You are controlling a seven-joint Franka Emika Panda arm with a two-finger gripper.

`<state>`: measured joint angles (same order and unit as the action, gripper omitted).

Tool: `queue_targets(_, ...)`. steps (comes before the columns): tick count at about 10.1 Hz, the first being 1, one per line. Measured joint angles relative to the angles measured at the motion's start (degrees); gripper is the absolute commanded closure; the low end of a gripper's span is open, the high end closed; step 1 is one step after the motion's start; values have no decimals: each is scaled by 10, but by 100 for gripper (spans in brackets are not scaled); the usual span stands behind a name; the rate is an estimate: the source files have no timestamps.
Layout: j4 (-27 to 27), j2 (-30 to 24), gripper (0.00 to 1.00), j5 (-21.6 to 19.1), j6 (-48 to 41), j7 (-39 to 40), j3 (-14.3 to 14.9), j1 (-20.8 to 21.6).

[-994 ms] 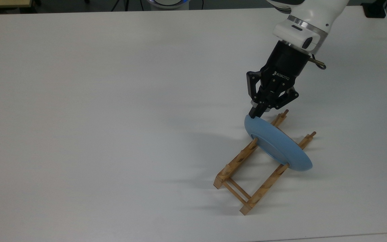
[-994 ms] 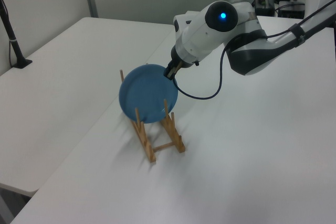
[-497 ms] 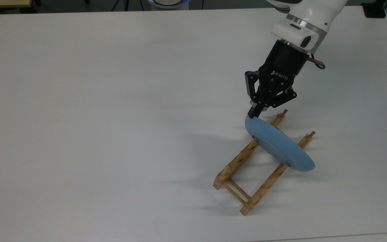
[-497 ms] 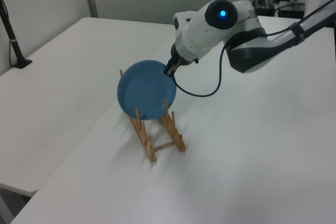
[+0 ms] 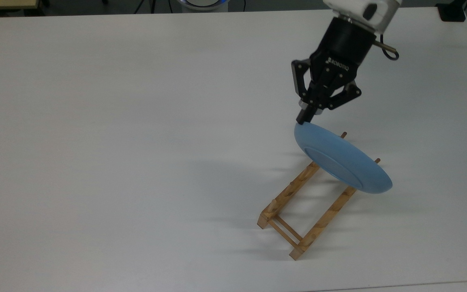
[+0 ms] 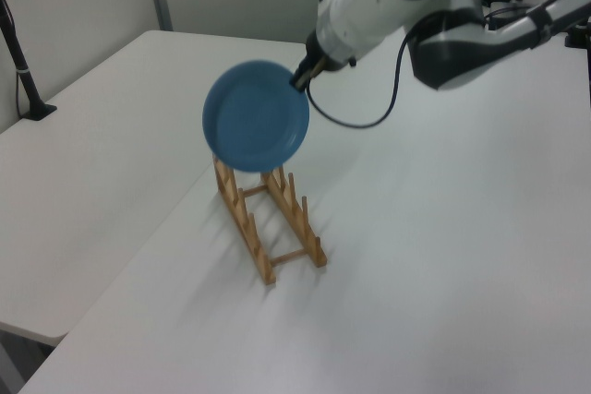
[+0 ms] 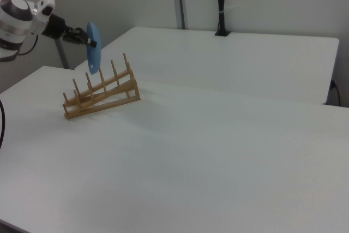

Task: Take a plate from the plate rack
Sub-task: 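Lift the blue plate up out of the wooden rack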

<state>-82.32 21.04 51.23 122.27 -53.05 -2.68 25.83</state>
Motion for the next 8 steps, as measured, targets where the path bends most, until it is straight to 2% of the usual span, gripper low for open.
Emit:
queue_targets(2,1,-32,100,-15,0,1,1,-25)
queue_targets(3,1,-44,100,-65,0,30,1,-41)
queue_targets(6,1,-58,100,-265,-1,148,2,-86)
queue_targets(8,1,-62,100,-383,-51,223,2,-118)
